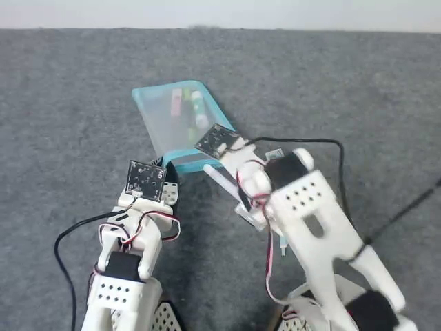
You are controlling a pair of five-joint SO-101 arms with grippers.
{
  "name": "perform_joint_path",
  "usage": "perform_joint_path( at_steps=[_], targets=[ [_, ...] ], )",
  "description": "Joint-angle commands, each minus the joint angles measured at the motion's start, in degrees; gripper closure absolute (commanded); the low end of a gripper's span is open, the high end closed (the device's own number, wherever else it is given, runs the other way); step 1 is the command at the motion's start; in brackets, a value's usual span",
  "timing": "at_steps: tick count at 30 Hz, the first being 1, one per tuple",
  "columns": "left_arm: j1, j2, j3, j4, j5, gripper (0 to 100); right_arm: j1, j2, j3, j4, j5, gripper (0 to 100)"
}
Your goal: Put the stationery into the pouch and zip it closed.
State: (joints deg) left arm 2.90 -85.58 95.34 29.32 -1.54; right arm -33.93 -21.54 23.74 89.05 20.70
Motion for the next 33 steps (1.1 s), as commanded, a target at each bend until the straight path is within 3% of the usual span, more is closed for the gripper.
perform_joint_path(
  at_steps=[1, 10, 17, 21, 27, 33],
  targets=[
    [0.35, -1.05, -0.84, -0.79, -0.35, 99, -0.66, 6.11, -9.05, 0.75, -1.76, 99.1],
    [0.35, -1.05, -0.84, -0.79, -0.35, 99, -1.01, 26.77, -33.05, 2.07, -4.92, 99.1],
    [0.35, -1.05, -0.84, -0.70, -0.35, 99, -1.45, 40.31, -56.79, 9.01, -9.85, 99.0],
    [1.14, -1.05, -0.66, -0.62, -0.35, 99, -5.49, 46.02, -67.34, 13.58, -9.67, 97.2],
    [4.84, -1.05, 0.31, -0.62, -0.62, 99, -8.04, 47.43, -68.40, 13.67, -9.67, 77.8],
    [4.84, -1.05, 0.31, -0.70, -0.62, 99, -4.97, 41.27, -68.22, 13.67, -9.76, 78.9]
  ],
)
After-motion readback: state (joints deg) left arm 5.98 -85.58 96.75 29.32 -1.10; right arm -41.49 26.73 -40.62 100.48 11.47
